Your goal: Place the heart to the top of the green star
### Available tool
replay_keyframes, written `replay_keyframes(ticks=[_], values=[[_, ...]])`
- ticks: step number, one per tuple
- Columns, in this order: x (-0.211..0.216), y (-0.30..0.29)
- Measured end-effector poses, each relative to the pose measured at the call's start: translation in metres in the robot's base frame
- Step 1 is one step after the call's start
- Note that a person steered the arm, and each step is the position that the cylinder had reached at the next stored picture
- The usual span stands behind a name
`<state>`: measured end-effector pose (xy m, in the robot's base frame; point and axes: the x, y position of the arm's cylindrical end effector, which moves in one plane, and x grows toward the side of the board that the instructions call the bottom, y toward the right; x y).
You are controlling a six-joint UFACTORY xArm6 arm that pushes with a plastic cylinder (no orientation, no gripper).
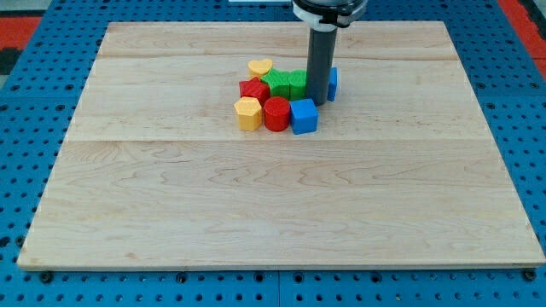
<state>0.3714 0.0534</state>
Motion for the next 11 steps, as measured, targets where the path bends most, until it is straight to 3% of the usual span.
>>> replay_keyframes(ticks=[3,4,5,7,10,11], values=[[-0.035,-0.079],[-0.001,-0.053],[0.014,0.012],[-0.054,0.021],[-0.088,-0.113],[-0.067,-0.14]])
